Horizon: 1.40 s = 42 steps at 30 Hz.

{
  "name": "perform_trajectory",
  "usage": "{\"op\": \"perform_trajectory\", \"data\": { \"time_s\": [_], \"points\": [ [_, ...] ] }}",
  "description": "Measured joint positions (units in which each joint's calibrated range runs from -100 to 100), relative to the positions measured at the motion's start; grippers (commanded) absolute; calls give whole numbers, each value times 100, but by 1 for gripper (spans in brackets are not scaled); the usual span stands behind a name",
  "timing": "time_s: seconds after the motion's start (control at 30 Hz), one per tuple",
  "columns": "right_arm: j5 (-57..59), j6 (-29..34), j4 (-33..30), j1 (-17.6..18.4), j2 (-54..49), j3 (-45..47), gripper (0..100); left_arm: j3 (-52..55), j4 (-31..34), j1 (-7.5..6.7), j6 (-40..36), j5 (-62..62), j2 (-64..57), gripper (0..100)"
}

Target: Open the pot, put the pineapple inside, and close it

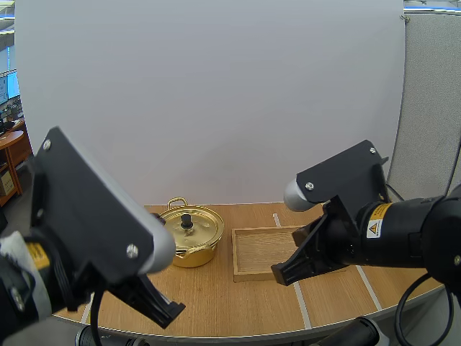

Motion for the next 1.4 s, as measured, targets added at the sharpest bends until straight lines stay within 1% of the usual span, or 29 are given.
{"op": "perform_trajectory", "data": {
  "time_s": [0.37,0.47,0.57,0.63,0.73,0.9,1.03,1.13,1.23,1.3,1.37,1.4],
  "points": [
    [-339,35,0,-370,-137,0,0,160,27,0,-991,-1254,1,0],
    [-658,109,0,-448,-308,22,0,342,244,0,-1315,-1900,1,0],
    [-1057,163,0,-505,-540,121,0,650,721,0,-1811,-2827,-12,0],
    [-1614,186,0,-515,-761,252,0,956,1058,7,-2113,-3649,-12,0],
    [-2480,186,0,-521,-842,375,0,1417,1309,7,-2318,-4886,-12,0],
    [-4366,186,-83,-521,-853,733,0,2162,1375,7,-2341,-6604,-12,0],
    [-5625,186,-133,-521,-853,1193,0,2699,1375,7,-2341,-7631,-12,0],
    [-6254,186,-133,-521,-853,1593,0,3038,1384,7,-2341,-8045,-12,0],
    [-6514,186,-175,-521,-853,1838,0,3266,1384,7,-2341,-8230,-12,0],
    [-6907,186,-293,-521,-840,2253,0,3484,1384,7,-2341,-8288,-12,0],
    [-7042,186,-360,-532,-840,2598,0,3668,1384,7,-2341,-8296,-12,0],
    [-7037,186,-361,-532,-840,2627,0,3730,1384,7,-2341,-8296,-12,0]
  ]
}}
